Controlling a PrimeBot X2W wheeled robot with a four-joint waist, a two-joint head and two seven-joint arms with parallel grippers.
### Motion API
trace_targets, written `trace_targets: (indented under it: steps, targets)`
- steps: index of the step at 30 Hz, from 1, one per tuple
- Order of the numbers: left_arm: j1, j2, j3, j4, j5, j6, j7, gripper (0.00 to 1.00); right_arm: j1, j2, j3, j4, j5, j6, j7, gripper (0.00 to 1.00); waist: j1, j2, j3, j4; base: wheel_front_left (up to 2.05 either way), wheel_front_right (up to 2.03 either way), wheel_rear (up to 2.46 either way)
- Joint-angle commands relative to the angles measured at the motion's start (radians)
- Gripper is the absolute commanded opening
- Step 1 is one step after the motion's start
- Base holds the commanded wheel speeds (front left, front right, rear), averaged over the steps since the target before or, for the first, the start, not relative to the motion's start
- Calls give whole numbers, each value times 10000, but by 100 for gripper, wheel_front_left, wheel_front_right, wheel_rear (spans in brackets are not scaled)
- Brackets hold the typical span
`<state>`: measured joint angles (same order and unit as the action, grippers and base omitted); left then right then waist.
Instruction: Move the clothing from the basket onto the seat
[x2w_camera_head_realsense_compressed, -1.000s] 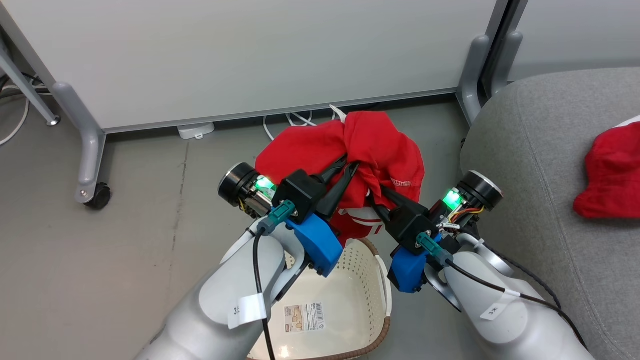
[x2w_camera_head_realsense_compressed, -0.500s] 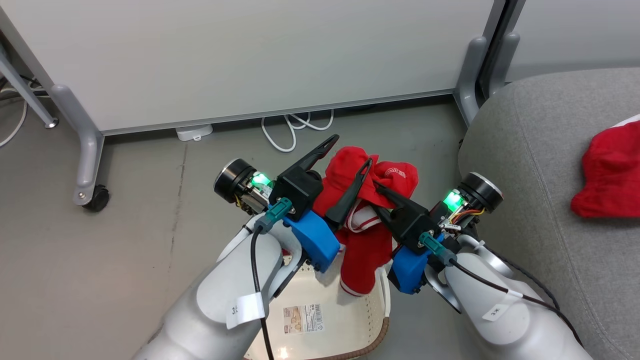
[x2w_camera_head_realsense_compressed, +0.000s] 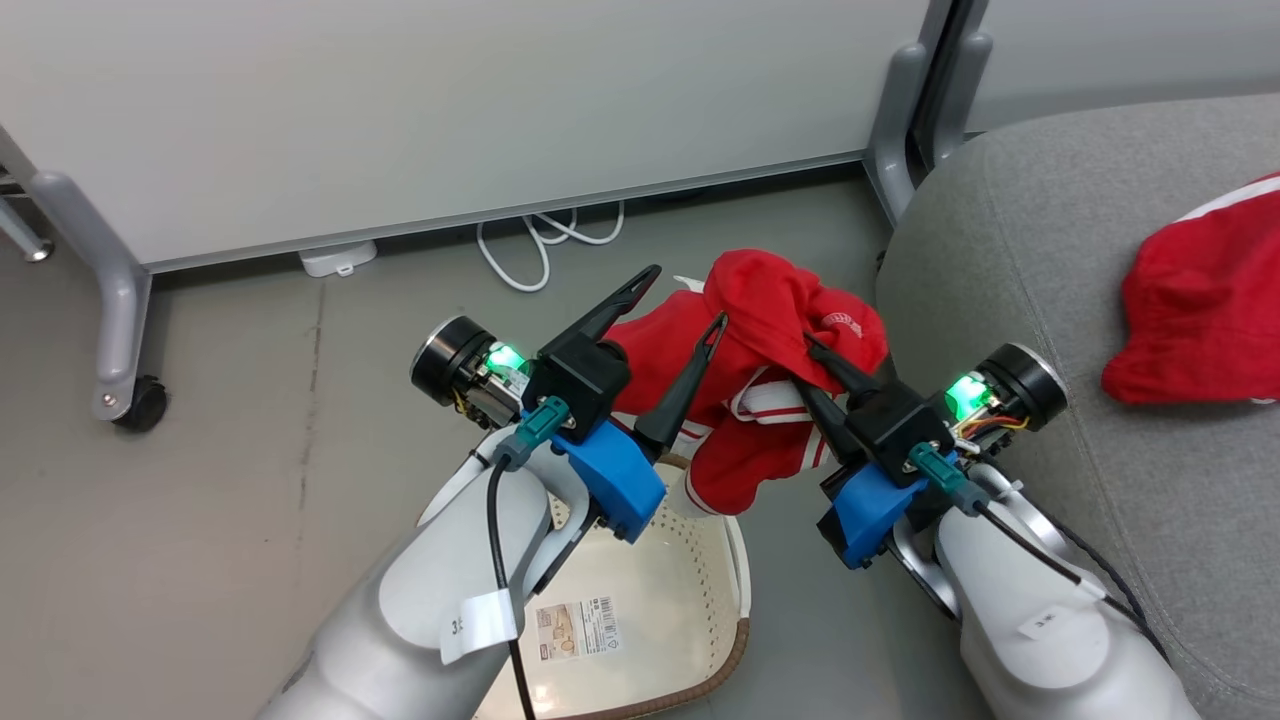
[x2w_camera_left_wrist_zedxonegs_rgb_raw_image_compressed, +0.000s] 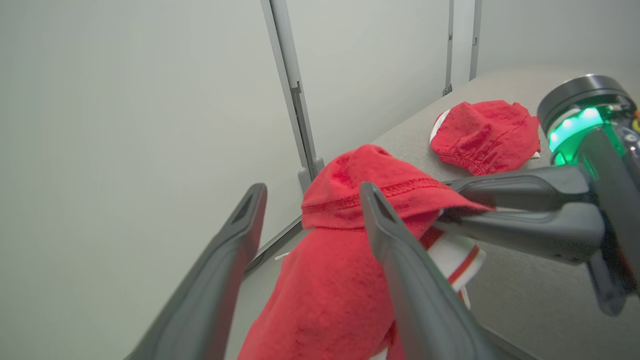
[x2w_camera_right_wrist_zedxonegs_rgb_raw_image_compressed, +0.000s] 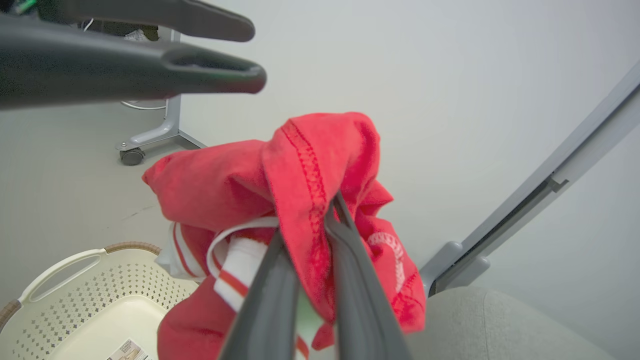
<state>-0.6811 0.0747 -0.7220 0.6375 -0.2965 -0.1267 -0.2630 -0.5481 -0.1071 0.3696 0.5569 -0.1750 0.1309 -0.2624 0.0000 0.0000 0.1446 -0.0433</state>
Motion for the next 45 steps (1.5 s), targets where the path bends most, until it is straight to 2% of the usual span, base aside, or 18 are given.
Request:
trace_targets:
  steps: [1, 12, 25, 34, 45]
  targets:
    - [43, 66, 57, -48, 71, 45, -26, 100, 171, -28, -155, -134, 79, -3, -38, 0, 0, 0, 87, -165, 0, 0, 0]
    - [304, 207, 137, -355, 160, 1, -26, 100, 928, 36, -1662, -1329, 162, -3, -39, 0, 0, 0, 479, -1407, 0, 0, 0]
    - [516, 274, -240, -513, 206, -26, -26, 100, 2109, 187, -3312, -2683, 320, -3, -38, 0, 0, 0, 823, -2654, 0, 0, 0]
    - [650, 274, -548, -556, 149, -37, -26, 100, 3003, 246, -4237, -3240, 378, -3, -39, 0, 0, 0, 951, -3176, 0, 0, 0]
    - [764, 351, -632, -695, 2, -39, -26, 100, 3030, 334, -4254, -3491, 413, -3, -39, 0, 0, 0, 889, -3374, 0, 0, 0]
